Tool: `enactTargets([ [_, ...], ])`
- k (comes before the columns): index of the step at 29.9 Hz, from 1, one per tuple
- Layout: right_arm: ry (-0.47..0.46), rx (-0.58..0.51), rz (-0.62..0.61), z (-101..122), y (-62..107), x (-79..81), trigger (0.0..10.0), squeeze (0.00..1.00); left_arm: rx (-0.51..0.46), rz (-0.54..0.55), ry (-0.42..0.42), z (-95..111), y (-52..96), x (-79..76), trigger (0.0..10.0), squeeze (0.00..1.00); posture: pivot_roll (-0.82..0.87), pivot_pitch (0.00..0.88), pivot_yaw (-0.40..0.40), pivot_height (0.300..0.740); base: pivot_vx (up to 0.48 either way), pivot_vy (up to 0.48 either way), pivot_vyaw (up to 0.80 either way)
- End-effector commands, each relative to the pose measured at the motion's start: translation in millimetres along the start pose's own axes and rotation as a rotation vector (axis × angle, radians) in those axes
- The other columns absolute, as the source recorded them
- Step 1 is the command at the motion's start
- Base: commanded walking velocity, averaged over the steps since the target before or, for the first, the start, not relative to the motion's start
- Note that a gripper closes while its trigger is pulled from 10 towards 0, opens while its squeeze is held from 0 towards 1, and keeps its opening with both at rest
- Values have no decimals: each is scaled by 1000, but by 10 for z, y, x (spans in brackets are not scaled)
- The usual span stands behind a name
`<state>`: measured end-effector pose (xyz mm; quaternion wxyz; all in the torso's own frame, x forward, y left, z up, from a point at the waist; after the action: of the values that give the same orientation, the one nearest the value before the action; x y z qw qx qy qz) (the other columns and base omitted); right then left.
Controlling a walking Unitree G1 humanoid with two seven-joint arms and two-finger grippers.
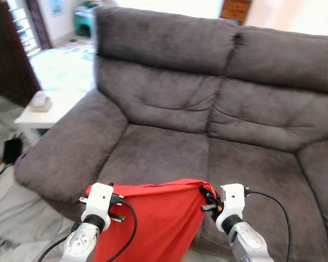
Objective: Move the pillow to the sofa from floor
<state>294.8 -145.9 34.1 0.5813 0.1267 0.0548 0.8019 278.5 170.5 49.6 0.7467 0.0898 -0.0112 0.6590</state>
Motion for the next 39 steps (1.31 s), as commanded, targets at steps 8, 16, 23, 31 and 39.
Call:
enactTargets([
  [8,30,-91,-56,173,-11,-98,10000,0,-75,53,-37,178,-32,128,10000,0,54,75,-18,740,0,0,-400],
  [16,10,-96,-62,190,-34,-96,10000,0,-73,52,-41,178,-26,128,10000,0,59,74,-18,740,0,-456,0],
  [23,17,-101,-59,192,-37,-95,10000,0,-75,47,-50,181,-28,121,10000,0,59,70,-20,740,0,-472,-686],
  [31,17,-113,-60,199,-38,-87,10000,0,-74,46,-55,181,-20,128,10000,0,60,73,-18,740,0,-472,-200],
  [39,18,-130,-52,218,-44,-79,10000,0,-82,48,-57,210,-28,135,10000,0,63,72,-15,740,0,-472,0],
])
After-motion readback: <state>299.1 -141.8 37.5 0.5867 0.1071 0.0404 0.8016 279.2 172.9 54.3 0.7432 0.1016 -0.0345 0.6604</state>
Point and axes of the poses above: a point about 5 cm out from each wrist's last joint towards the gripper, its own y axis pointing back from the gripper into the wrist, its own z axis along the axis of the wrist's last joint, x = y × z, the point moved 1 cm from there along -y, pointing out of the wrist towards the gripper, and after that the axes turned 1 degree about y, right-handed, at the moved point
